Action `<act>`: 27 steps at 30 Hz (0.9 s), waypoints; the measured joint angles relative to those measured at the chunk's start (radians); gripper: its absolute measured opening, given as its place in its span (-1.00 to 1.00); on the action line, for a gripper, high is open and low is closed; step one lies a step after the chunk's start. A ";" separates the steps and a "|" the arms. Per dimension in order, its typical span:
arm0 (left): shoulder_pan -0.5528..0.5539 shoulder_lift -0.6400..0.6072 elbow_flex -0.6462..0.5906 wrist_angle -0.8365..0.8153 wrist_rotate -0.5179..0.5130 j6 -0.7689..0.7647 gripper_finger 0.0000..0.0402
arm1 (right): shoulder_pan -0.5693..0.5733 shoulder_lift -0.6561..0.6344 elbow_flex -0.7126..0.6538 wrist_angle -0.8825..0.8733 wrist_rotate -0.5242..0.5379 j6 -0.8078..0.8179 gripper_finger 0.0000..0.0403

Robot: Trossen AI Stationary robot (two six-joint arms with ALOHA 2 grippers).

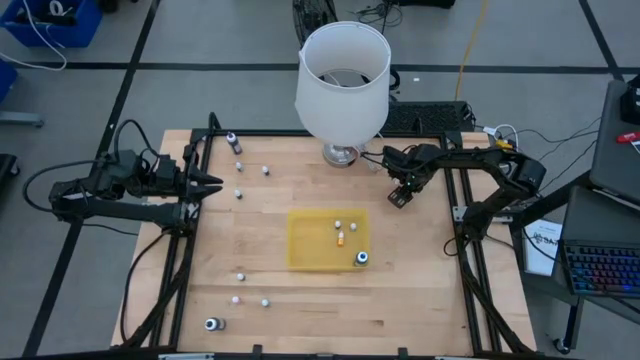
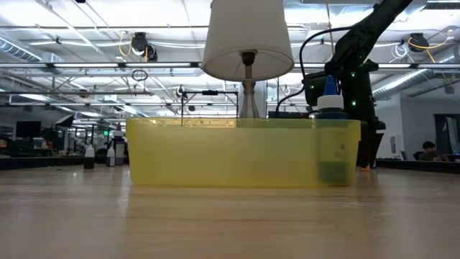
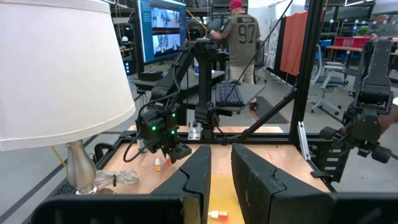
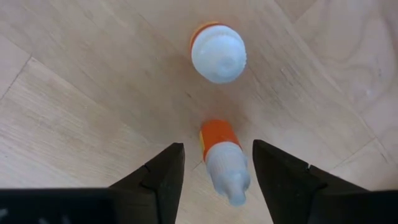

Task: Pick & Place food coloring
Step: Put the yellow food coloring bottle into the yellow bin

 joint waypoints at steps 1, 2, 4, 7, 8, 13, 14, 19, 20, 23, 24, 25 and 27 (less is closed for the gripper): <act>0.000 0.000 0.000 0.000 0.000 0.000 -0.67 | 0.000 0.000 0.000 0.000 0.000 0.000 -0.15; 0.000 0.000 0.000 0.000 0.000 0.000 -0.67 | 0.000 0.000 0.000 0.000 0.000 0.000 -0.18; 0.000 0.000 0.000 0.000 0.000 0.000 -0.67 | 0.000 0.000 0.000 0.000 0.000 0.000 -0.24; 0.000 0.000 0.000 0.000 0.000 0.000 -0.67 | 0.000 0.000 0.000 0.000 0.000 -0.001 -0.39; 0.000 0.000 0.000 0.000 0.000 0.000 -0.67 | 0.000 0.000 0.000 0.000 0.000 -0.003 -0.45; 0.000 0.000 0.000 0.000 0.000 0.000 -0.67 | 0.012 0.000 0.001 0.001 0.000 -0.026 -0.72; 0.000 0.000 0.000 0.000 0.000 0.000 -0.67 | 0.016 0.000 0.001 0.002 0.000 -0.027 -0.72; 0.000 0.000 0.000 0.000 0.000 0.000 -0.67 | 0.040 -0.004 0.001 0.005 -0.003 -0.033 -0.72; 0.000 0.000 0.000 0.000 0.000 0.000 -0.67 | 0.047 -0.005 0.001 0.002 -0.003 -0.031 -0.72; 0.000 0.000 0.000 0.000 0.000 0.000 -0.67 | 0.081 -0.020 0.001 -0.003 -0.003 -0.020 -0.72; 0.000 0.000 0.000 0.000 0.000 0.000 -0.67 | 0.097 -0.026 0.001 -0.001 -0.003 -0.011 -0.72; 0.000 0.000 0.000 0.000 0.000 0.000 -0.67 | 0.112 -0.037 0.000 -0.003 -0.004 -0.002 -0.72; 0.000 0.000 0.000 0.000 0.000 0.000 -0.67 | 0.150 -0.071 0.001 -0.003 -0.004 0.010 -0.72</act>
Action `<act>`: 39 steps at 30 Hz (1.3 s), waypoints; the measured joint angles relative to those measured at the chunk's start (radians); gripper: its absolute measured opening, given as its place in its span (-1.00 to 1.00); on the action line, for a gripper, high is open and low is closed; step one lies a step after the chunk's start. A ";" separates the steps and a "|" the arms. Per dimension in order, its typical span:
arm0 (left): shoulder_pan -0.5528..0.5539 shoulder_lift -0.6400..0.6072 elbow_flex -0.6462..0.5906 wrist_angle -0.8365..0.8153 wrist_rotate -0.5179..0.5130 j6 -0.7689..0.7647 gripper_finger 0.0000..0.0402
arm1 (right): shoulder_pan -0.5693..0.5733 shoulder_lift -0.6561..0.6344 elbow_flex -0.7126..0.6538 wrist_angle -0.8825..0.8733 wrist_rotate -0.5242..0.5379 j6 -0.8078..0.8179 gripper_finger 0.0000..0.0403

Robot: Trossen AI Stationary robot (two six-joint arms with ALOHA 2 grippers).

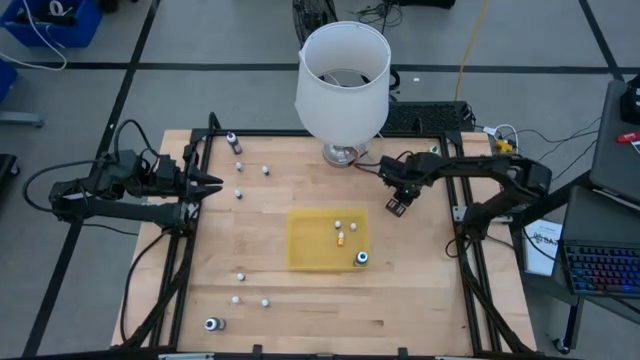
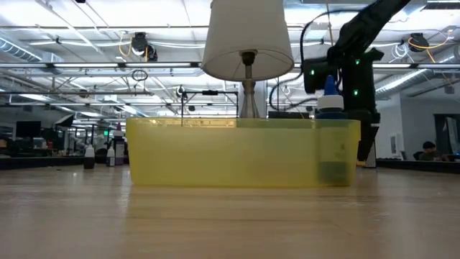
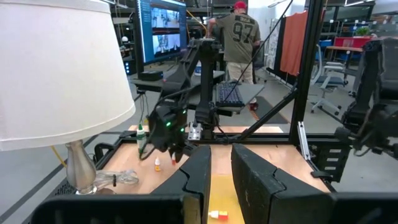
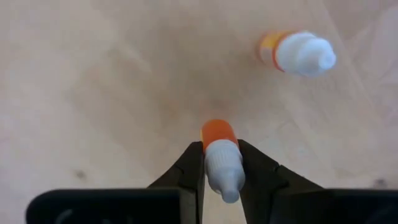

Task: Pick & Place food coloring
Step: Put the yellow food coloring bottle into the yellow bin

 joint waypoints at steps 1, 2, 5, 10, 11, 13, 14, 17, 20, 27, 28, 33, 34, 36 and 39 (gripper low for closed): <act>0.000 0.000 0.000 0.000 0.000 0.000 -0.67 | 0.019 -0.019 0.000 -0.001 0.000 0.015 -0.72; 0.000 0.000 0.000 0.000 0.000 0.000 -0.67 | 0.038 -0.039 0.000 0.000 0.000 0.029 -0.72; 0.000 0.000 0.000 0.000 0.000 0.000 -0.67 | 0.110 -0.109 0.011 -0.004 0.000 0.091 -0.72; 0.000 0.000 0.000 0.000 0.000 0.000 -0.67 | 0.251 -0.179 0.104 -0.005 0.003 0.160 -0.72; 0.000 0.000 0.000 0.000 0.000 0.000 -0.67 | 0.277 -0.179 0.136 -0.008 0.005 0.166 -0.72; 0.000 0.000 0.000 0.000 0.000 0.000 -0.67 | 0.329 -0.165 0.207 -0.012 0.027 0.171 -0.72; 0.000 0.000 0.000 0.000 0.000 0.000 -0.67 | 0.352 -0.148 0.248 -0.013 0.036 0.170 -0.72; 0.000 0.000 0.000 0.000 0.000 0.000 -0.67 | 0.405 -0.065 0.386 -0.080 0.061 0.152 -0.72; 0.000 0.000 0.000 0.000 0.000 0.000 -0.67 | 0.443 0.054 0.541 -0.168 0.085 0.112 -0.72; 0.000 0.000 0.000 0.000 0.000 0.000 -0.67 | 0.478 0.357 0.876 -0.248 0.078 -0.052 -0.72; 0.000 0.000 0.000 0.000 0.000 0.000 -0.67 | 0.479 0.397 0.915 -0.253 0.078 -0.077 -0.72; 0.000 0.000 0.000 0.000 0.000 0.000 -0.67 | 0.476 0.562 1.037 -0.239 0.044 -0.172 -0.72; 0.000 0.000 0.000 0.000 0.000 0.000 -0.67 | 0.475 0.585 1.044 -0.226 0.023 -0.181 -0.72; 0.000 0.000 0.000 0.000 0.000 0.000 -0.67 | 0.474 0.625 1.045 -0.204 -0.014 -0.200 -0.72; 0.000 0.000 0.000 0.000 0.000 0.000 -0.67 | 0.475 0.674 1.045 -0.199 -0.034 -0.210 -0.72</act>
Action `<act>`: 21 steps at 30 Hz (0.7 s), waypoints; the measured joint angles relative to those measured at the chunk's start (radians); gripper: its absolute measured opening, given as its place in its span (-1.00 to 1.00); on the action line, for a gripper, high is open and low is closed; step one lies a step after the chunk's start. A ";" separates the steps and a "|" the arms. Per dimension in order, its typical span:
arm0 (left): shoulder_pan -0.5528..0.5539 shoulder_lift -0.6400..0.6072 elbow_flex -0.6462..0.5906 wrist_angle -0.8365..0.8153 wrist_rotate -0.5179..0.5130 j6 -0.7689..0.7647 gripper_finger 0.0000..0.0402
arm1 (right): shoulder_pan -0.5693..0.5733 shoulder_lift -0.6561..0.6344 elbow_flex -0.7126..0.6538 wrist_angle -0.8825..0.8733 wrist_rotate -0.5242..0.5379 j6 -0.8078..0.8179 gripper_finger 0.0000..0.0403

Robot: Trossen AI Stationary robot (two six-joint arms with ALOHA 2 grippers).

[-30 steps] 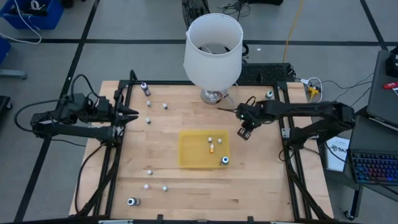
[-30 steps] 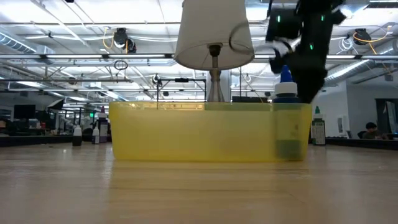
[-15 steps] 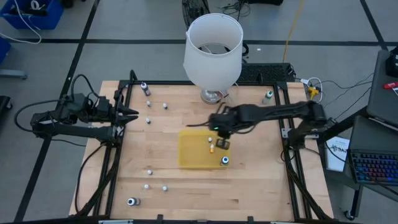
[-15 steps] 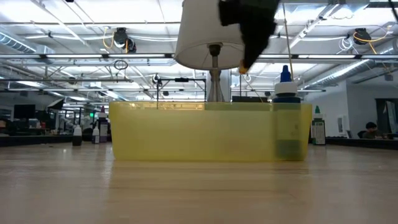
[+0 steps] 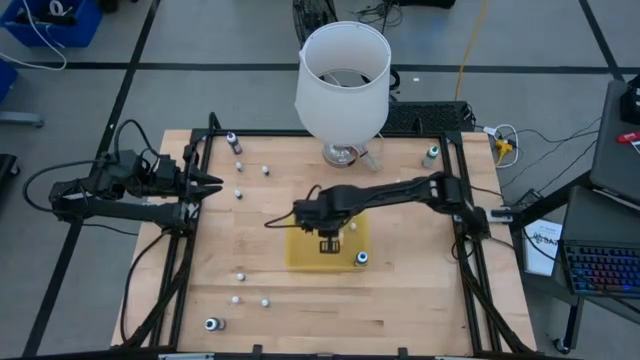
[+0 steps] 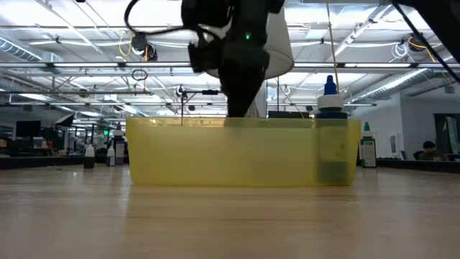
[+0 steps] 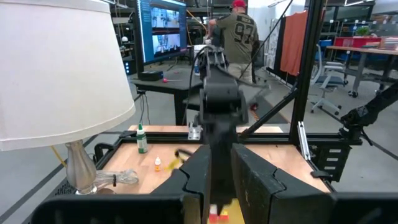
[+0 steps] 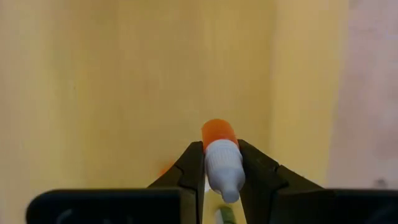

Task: Pick & Place food coloring
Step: Put the yellow food coloring bottle into the yellow bin

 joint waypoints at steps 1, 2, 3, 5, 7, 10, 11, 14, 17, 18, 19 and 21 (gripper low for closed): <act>0.000 0.000 0.000 0.000 0.000 0.000 -0.67 | 0.000 0.014 0.000 -0.001 0.000 -0.001 -0.72; 0.000 0.000 0.000 0.000 0.000 0.000 -0.67 | 0.002 0.026 0.000 -0.006 0.000 -0.001 -0.72; 0.000 0.000 0.000 0.000 0.000 0.000 -0.67 | 0.005 0.036 0.000 -0.011 0.000 -0.001 -0.72; 0.000 0.000 0.000 0.000 0.000 0.000 -0.67 | 0.012 0.049 0.000 -0.022 -0.001 -0.001 -0.72; 0.000 0.000 0.000 0.000 0.000 0.000 -0.67 | 0.021 0.049 -0.006 -0.020 -0.002 -0.001 -0.72; 0.000 0.000 0.000 0.000 0.000 0.000 -0.67 | 0.031 0.048 -0.023 -0.008 -0.021 -0.005 -0.72; 0.000 0.000 0.000 0.000 0.000 0.000 -0.67 | 0.032 0.049 -0.029 -0.010 -0.027 -0.005 -0.72; 0.000 0.000 0.000 0.000 0.000 0.000 -0.67 | 0.034 0.048 -0.055 0.006 -0.051 -0.005 -0.72; 0.000 0.000 0.000 0.000 0.000 0.000 -0.67 | 0.031 0.049 -0.094 0.035 -0.073 -0.005 -0.72; 0.000 0.000 0.000 0.000 0.000 0.000 -0.67 | 0.031 0.050 -0.104 0.037 -0.073 -0.004 -0.72; 0.000 0.000 0.000 0.000 0.000 0.000 -0.67 | 0.030 0.050 -0.113 0.037 -0.073 -0.003 -0.72; 0.000 0.000 0.000 0.000 0.000 0.000 -0.67 | 0.028 0.048 -0.126 0.037 -0.073 -0.001 -0.72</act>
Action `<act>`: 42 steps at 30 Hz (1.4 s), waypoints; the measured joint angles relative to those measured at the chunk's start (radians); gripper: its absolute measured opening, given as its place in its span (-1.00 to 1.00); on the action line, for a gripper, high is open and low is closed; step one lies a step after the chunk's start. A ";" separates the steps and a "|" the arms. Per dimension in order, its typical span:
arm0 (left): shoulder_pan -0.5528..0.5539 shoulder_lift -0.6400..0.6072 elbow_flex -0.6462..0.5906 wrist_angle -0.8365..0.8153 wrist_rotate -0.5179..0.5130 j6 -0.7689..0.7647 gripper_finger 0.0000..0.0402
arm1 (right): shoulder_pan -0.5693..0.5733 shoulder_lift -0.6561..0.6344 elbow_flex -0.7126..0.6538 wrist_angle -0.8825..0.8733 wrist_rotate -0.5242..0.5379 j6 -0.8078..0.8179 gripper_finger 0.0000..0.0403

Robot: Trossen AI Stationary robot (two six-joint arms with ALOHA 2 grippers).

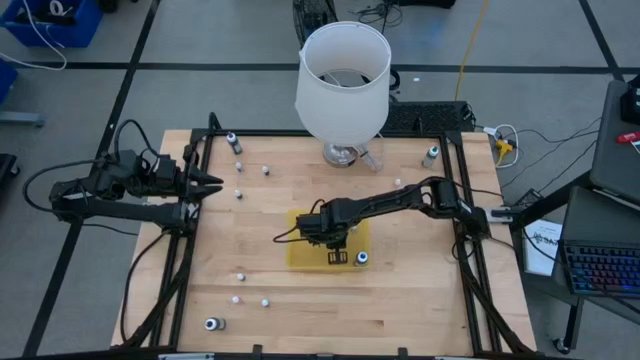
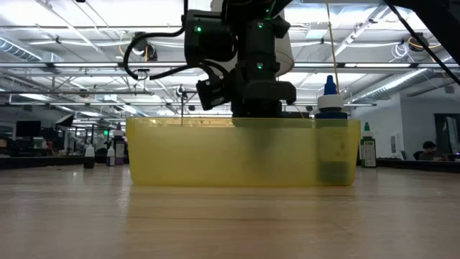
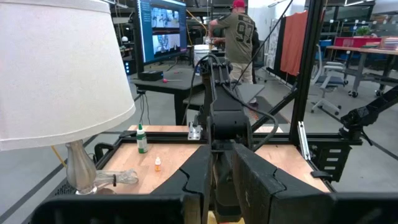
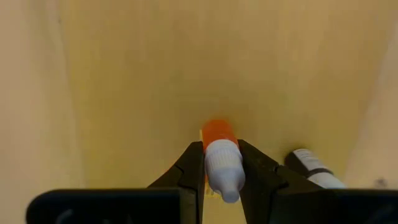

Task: Pick & Place food coloring
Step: Put the yellow food coloring bottle into the yellow bin

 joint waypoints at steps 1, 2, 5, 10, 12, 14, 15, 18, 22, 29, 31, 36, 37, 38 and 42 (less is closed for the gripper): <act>0.000 0.000 0.000 0.000 0.000 0.000 -0.67 | -0.001 0.000 -0.005 -0.001 0.000 0.002 -0.72; 0.000 0.000 0.000 0.000 0.000 0.000 -0.67 | -0.003 -0.001 -0.010 -0.002 0.000 0.007 -0.72; 0.000 0.000 0.000 0.000 0.000 0.000 -0.67 | -0.006 -0.003 -0.020 -0.008 0.000 0.015 -0.72; 0.000 0.000 0.000 0.000 0.000 0.000 -0.67 | -0.006 -0.003 -0.021 -0.012 -0.001 0.015 -0.68; 0.000 0.000 0.000 0.000 0.000 0.000 -0.67 | -0.006 -0.003 -0.022 -0.010 -0.001 0.018 -0.58; 0.000 0.000 0.000 0.000 0.000 0.000 -0.67 | -0.006 0.000 -0.024 -0.011 -0.001 0.019 -0.48; 0.000 0.000 0.000 0.000 0.000 0.000 -0.67 | -0.006 0.002 -0.025 -0.012 -0.001 0.019 -0.44; 0.000 0.000 0.000 0.000 0.000 0.000 -0.67 | -0.006 0.001 -0.025 -0.010 -0.001 0.019 -0.36; 0.000 0.000 0.000 0.000 0.000 0.000 -0.67 | -0.006 -0.008 -0.025 -0.005 -0.001 0.019 -0.34; 0.000 0.000 0.000 0.000 0.000 0.000 -0.67 | -0.006 -0.075 -0.016 0.009 0.002 0.019 -0.36; -0.001 0.000 0.000 0.000 0.000 0.000 -0.67 | -0.006 -0.106 -0.016 0.012 0.002 0.021 -0.36; 0.000 0.000 0.000 0.000 0.000 0.000 -0.67 | -0.011 -0.211 -0.016 -0.026 0.004 0.039 -0.36; 0.000 0.000 0.000 0.000 0.000 0.000 -0.67 | -0.015 -0.236 -0.016 -0.050 0.007 0.046 -0.36; 0.000 0.000 0.000 0.000 0.000 0.000 -0.67 | -0.019 -0.264 -0.016 -0.081 0.016 0.054 -0.36; 0.000 0.000 0.000 0.000 0.000 0.000 -0.67 | -0.036 -0.374 -0.038 -0.209 0.181 0.097 -0.35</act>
